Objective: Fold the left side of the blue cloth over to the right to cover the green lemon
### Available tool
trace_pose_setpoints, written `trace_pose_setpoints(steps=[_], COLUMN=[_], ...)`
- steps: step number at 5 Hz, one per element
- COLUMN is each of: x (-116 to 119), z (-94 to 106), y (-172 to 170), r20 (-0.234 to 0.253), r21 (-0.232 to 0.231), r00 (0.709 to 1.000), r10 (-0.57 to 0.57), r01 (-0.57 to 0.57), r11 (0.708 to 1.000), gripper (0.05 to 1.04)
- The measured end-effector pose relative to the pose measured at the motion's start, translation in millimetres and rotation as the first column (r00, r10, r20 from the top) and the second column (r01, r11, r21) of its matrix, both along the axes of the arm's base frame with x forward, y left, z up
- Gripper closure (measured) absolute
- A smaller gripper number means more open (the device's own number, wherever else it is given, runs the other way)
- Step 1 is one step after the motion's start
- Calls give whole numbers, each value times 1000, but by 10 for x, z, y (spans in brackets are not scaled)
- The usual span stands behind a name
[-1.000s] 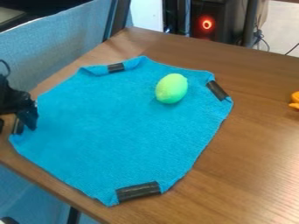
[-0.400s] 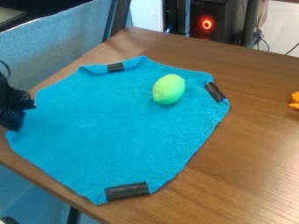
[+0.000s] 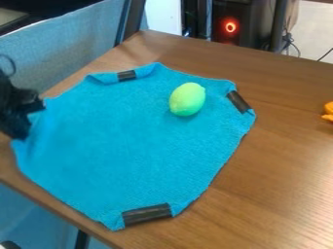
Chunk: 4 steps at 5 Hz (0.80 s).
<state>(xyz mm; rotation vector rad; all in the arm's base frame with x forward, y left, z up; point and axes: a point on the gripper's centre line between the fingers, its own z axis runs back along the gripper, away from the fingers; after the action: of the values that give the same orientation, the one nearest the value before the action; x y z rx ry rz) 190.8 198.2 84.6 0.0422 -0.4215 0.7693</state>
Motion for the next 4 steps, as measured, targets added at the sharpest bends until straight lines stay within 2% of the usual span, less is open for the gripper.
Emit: trace_pose_setpoints(steps=[1, 2, 3, 4], x=[256, 514, 785, 948], z=[219, 412, 514, 446], y=[-125, -233, -344, -458], r20=[37, 87, 116, 115], r21=[-117, -202, -306, -375], r00=[997, 988, 981, 980], r10=[75, 124, 153, 163], r01=[-70, -104, -111, -109], r11=[991, 974, 946, 920], gripper=[1027, 1028, 1028, 1028])
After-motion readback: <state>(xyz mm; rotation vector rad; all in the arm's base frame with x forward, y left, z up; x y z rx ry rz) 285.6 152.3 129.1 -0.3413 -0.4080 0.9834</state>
